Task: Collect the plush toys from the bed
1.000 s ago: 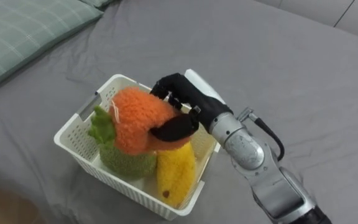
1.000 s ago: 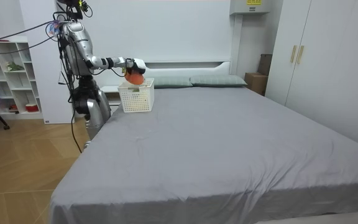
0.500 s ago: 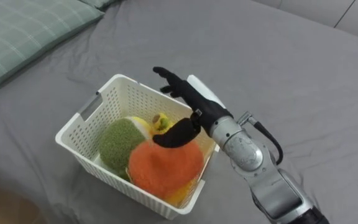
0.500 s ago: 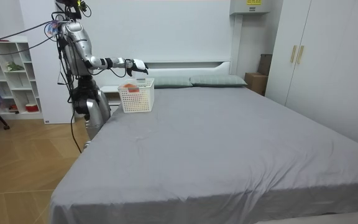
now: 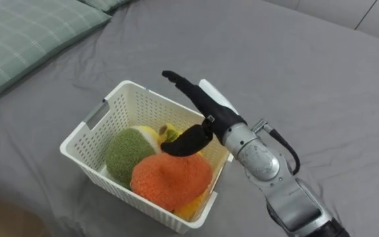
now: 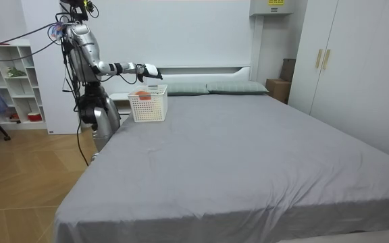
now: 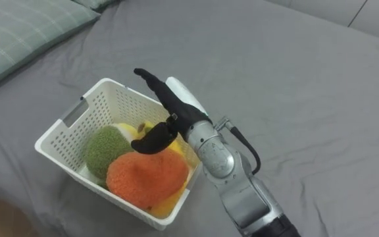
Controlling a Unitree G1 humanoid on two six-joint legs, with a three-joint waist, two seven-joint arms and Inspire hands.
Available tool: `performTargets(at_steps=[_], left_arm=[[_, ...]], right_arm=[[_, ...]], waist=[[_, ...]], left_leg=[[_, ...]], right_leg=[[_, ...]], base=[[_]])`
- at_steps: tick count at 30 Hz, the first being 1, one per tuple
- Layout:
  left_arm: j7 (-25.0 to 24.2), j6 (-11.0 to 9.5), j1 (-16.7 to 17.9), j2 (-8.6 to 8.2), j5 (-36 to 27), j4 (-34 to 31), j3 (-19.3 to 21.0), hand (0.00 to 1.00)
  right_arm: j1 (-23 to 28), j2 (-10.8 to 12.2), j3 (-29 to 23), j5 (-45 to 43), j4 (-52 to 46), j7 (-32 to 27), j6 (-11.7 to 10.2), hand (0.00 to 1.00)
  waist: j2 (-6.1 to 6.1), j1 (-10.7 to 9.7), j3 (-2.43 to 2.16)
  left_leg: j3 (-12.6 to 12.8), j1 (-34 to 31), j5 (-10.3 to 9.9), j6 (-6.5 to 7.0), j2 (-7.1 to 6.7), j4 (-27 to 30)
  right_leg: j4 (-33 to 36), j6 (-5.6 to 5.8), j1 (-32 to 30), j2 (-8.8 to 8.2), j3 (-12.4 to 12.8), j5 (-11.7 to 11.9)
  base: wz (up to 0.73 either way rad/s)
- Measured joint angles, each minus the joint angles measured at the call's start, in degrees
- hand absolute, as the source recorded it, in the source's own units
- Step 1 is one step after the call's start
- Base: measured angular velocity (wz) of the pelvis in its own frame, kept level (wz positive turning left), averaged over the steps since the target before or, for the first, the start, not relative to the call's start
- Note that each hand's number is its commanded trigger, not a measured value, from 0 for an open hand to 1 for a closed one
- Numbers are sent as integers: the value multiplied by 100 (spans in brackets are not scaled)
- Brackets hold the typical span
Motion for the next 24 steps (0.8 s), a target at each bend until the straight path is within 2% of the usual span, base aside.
performTargets(at_steps=[5,8,10,12,13,14,15,18,22,24], left_arm=[[87,0,7,-10,1,-4,29,0],[90,-5,41,3,-23,-5,71,0],[98,-22,102,1,-91,-4,183,0],[106,-48,183,4,-106,-7,274,0],[108,-56,206,6,-107,-10,301,0],[109,-70,255,6,-111,-9,367,0],[112,-88,314,3,-115,-9,418,0],[119,-262,442,-10,-91,-3,677,0],[222,-314,566,6,-96,-30,818,0],[209,-320,679,6,-93,-161,815,0]], right_arm=[[0,14,-225,51,-3,-230,-63,0],[50,0,-540,180,-121,-368,-88,0],[231,-51,-766,199,-316,-486,-224,0],[492,-168,-1063,270,-606,-704,-369,0],[590,-167,-1161,273,-681,-763,-390,0],[793,-167,-1324,278,-715,-910,-524,0],[971,-167,-1466,295,-714,-1006,-563,0],[1423,-179,-1972,570,-673,-1149,-583,0],[1768,-203,-2554,895,-575,-1448,-640,0],[1945,-206,-2891,1001,-480,-1585,-696,0]], waist=[[37,-110,24],[53,-282,28],[68,-348,10],[115,-508,-19],[128,-568,-26],[159,-639,-40],[182,-710,-54],[222,-913,-42],[228,-1158,-44],[211,-1375,-55]], left_leg=[[11,2,0,0,2,2],[15,29,3,3,2,3],[97,83,6,4,14,-24],[168,106,5,6,19,-46],[167,112,5,6,20,-48],[209,170,4,7,29,-81],[299,230,3,6,47,-107],[373,344,2,4,62,-198],[487,388,-12,-5,88,-219],[536,384,-13,-4,95,-209]], right_leg=[[0,0,-21,-3,-4,0],[-2,0,-5,-2,14,0],[-2,0,1,0,77,0],[-1,1,-11,0,145,1],[-2,1,-2,0,147,1],[3,1,21,-2,195,1],[6,1,34,-3,297,1],[5,2,114,-1,338,1],[28,2,106,16,472,1],[48,2,86,17,494,1]], base=[[0],[-2],[-16],[-15],[-8],[-20],[-29],[-18],[-17],[-4]])
